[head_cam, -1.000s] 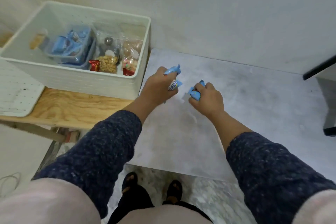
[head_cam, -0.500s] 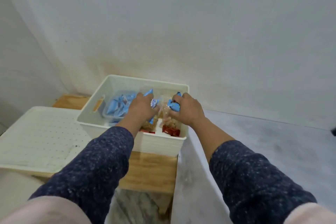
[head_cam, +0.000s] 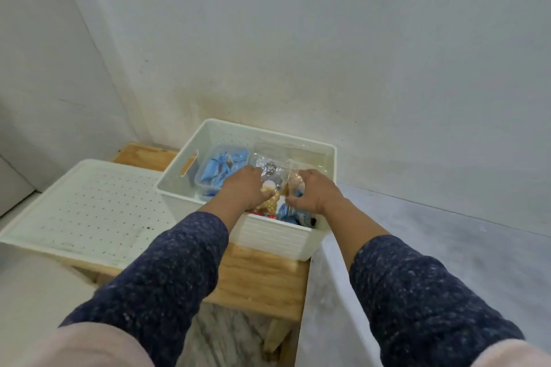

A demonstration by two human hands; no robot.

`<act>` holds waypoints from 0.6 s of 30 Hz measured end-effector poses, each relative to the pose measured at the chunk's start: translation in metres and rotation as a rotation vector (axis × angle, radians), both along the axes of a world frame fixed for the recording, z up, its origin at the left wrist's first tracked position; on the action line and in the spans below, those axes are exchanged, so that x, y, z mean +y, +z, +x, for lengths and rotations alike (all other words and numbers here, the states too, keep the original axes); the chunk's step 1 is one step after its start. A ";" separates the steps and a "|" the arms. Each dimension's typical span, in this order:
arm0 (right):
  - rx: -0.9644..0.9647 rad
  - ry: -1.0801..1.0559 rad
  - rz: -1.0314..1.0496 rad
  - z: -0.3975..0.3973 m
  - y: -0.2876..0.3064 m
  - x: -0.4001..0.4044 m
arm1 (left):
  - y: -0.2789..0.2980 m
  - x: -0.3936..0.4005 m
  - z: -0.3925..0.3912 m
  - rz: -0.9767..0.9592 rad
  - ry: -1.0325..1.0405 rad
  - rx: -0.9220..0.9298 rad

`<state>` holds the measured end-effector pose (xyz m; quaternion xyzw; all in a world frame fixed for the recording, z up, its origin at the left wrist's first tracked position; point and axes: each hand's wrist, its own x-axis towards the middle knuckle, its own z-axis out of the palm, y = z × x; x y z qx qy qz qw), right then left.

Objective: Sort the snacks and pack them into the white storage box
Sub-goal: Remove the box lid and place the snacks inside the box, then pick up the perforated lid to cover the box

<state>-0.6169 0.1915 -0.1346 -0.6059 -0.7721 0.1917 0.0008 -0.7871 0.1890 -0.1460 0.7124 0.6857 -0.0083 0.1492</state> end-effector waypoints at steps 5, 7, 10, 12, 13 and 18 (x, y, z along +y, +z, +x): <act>0.019 0.056 0.058 0.008 0.016 -0.014 | 0.019 -0.023 0.002 0.101 0.109 -0.009; 0.029 0.092 0.078 0.012 0.023 -0.021 | 0.027 -0.037 -0.001 0.125 0.178 -0.020; 0.026 0.154 0.121 0.015 0.033 -0.032 | 0.039 -0.065 -0.008 0.174 0.283 -0.040; 0.044 0.192 0.144 0.014 0.037 -0.040 | 0.044 -0.090 -0.014 0.204 0.353 -0.046; 0.059 0.213 0.153 0.011 0.038 -0.045 | 0.046 -0.104 -0.017 0.217 0.392 -0.038; 0.068 0.369 0.196 -0.020 0.034 -0.079 | 0.039 -0.178 -0.040 0.202 0.567 0.015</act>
